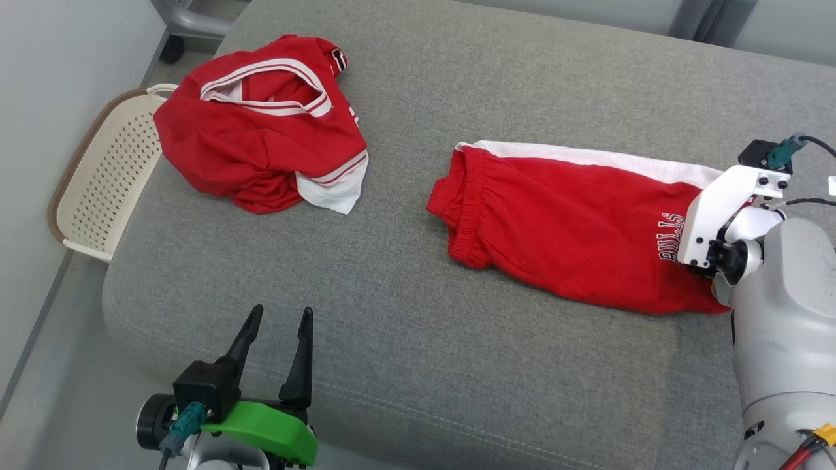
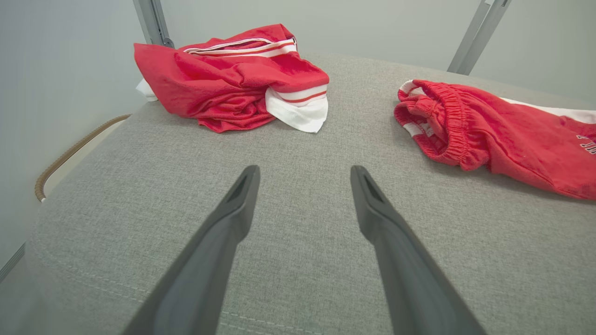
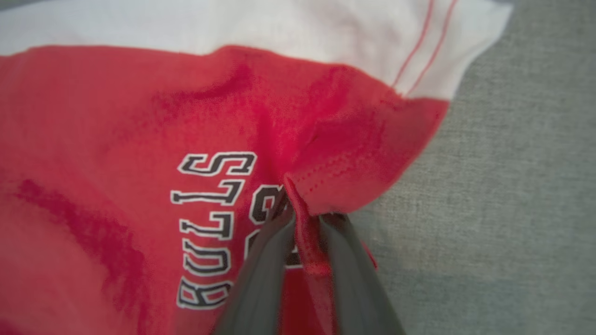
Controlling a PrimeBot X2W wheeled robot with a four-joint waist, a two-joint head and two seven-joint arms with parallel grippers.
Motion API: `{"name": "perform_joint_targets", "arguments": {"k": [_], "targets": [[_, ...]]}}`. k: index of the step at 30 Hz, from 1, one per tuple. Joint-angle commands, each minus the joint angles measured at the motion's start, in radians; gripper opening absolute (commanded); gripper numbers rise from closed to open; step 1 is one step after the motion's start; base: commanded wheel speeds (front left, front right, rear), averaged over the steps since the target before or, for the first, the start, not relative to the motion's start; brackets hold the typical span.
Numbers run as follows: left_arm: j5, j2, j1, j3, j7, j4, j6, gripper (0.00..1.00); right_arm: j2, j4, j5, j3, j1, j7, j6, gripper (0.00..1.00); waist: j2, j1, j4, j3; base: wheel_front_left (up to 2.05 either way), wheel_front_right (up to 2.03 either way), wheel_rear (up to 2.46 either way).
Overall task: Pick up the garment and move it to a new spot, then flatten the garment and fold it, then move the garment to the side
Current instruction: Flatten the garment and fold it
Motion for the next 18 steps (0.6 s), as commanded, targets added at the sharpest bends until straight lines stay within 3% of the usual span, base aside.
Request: {"name": "perform_joint_targets", "arguments": {"k": [1, 18], "targets": [[-0.004, 0.001, -0.006, 0.0, -0.005, 0.004, 0.002, 1.0, 0.006, 0.013, 0.0, 0.001, 0.019, -0.011, 0.002, 0.0, 0.0, -0.0001, 0.0, -0.005, 0.0, 0.0, 0.0], [-0.017, 0.015, 0.033, -0.008, -0.001, 0.012, 0.012, 1.0, -0.096, -0.037, -0.101, -0.029, 0.069, -0.007, 0.001, 0.0, 0.0, -0.0001, -0.037, -0.086, 0.0, 0.0, 0.0]]}}
